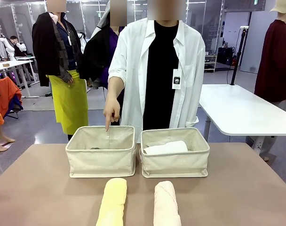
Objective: Divide the towels into two baskets.
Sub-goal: Pick up one hotel-folded towel from the bottom of the table and place it in the Fabric basket indicated by the person.
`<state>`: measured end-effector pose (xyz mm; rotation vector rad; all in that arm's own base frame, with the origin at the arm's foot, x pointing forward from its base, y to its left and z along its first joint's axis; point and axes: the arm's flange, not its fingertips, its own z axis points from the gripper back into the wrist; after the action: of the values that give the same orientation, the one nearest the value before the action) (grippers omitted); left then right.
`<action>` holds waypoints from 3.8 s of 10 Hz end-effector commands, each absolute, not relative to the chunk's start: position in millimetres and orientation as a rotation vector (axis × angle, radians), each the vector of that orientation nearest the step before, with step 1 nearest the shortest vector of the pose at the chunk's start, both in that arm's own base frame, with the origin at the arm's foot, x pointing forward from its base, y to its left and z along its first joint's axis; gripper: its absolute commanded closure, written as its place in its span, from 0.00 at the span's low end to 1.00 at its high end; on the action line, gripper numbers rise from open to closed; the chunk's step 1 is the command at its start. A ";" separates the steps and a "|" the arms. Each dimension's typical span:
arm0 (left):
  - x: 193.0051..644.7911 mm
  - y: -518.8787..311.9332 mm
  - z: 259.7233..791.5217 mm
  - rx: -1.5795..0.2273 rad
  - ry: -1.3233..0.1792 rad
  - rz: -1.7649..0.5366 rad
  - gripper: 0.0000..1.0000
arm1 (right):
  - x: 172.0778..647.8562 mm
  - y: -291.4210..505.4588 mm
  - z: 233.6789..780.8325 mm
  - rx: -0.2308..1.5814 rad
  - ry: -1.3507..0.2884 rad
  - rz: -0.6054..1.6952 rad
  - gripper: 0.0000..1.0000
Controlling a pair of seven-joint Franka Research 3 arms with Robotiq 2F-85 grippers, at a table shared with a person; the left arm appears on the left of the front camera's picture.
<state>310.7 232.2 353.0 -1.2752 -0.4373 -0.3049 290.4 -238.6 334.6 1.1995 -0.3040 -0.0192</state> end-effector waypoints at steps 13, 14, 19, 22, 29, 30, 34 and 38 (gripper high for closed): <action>266.6 -159.8 395.7 -0.635 -0.048 -0.336 0.00 | 288.0 -237.4 336.6 1.199 -0.314 -0.017 0.00; 268.1 -174.0 384.2 -0.600 -0.057 -0.299 0.00 | 288.0 -237.4 336.6 1.199 -0.314 -0.017 0.00; 267.6 -201.1 345.9 -0.478 -0.124 -0.175 0.00 | 288.0 -237.4 336.6 1.199 -0.314 -0.017 0.00; 270.1 -213.3 326.3 -0.405 -0.112 -0.159 0.00 | 288.0 -237.4 336.6 1.199 -0.314 -0.017 0.00; 278.0 -235.3 301.0 -0.377 -0.171 -0.119 0.00 | 288.0 -237.4 336.6 1.199 -0.314 -0.017 0.00; 279.5 -234.6 300.2 -0.384 -0.180 -0.109 0.00 | 288.0 -237.4 336.6 1.199 -0.314 -0.017 0.00; 311.4 -263.8 313.7 -0.377 -0.137 -0.121 0.00 | 288.0 -237.4 336.6 1.199 -0.314 -0.017 0.00; 313.1 -265.2 315.1 -0.412 -0.151 -0.105 0.59 | 288.0 -237.4 336.6 1.199 -0.314 -0.017 0.00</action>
<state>311.7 -263.8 313.7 -0.3925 -0.1369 -0.1234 290.4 -238.8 333.9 1.1999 -0.3025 -0.0209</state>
